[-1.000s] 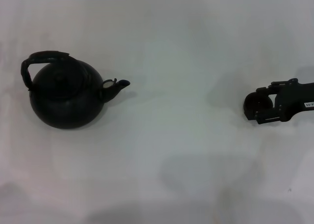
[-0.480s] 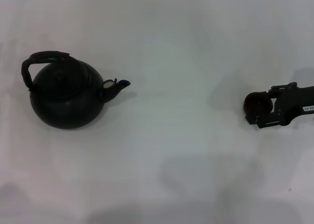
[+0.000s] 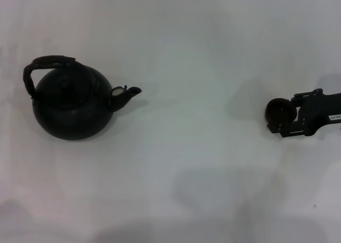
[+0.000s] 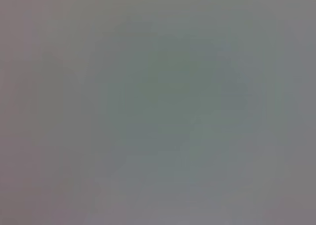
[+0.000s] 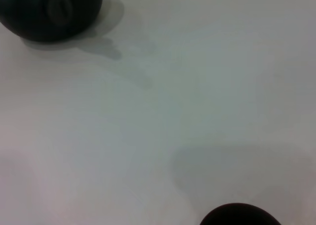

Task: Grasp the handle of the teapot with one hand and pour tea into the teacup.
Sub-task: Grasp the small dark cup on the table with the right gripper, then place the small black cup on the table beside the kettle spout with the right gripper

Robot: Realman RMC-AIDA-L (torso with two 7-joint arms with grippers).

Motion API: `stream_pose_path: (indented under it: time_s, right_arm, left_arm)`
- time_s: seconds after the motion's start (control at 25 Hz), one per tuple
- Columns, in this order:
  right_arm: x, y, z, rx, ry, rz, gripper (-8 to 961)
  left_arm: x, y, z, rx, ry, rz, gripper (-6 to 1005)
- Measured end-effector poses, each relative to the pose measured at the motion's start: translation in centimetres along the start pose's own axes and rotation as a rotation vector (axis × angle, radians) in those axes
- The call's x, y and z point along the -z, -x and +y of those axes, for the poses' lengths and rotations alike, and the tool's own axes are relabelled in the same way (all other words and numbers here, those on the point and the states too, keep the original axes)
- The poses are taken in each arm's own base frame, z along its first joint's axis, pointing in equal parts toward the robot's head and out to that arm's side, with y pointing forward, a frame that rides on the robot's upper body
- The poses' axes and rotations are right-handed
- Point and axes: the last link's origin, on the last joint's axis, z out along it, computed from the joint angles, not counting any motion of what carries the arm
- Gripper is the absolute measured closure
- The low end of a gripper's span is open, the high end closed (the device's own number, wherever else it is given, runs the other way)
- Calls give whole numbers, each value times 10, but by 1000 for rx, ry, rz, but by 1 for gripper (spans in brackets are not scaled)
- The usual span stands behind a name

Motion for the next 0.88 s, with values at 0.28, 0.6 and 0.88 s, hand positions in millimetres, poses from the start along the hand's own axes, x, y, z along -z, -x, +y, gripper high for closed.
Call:
stream_pose_path:
  time_s: [0.28,0.6,0.88]
  right_arm:
    - [2,2,3,7,23,-4,220]
    - [17,35,13,52,97,-130,225]
    - [15,75,20,112,166,-189,227]
  left_arm:
    - [-1,0,1,3,3,-3,182]
    - [-2,-1,1,1,3,-1,182]
    - [-3,-1,1,0,4,1,183]
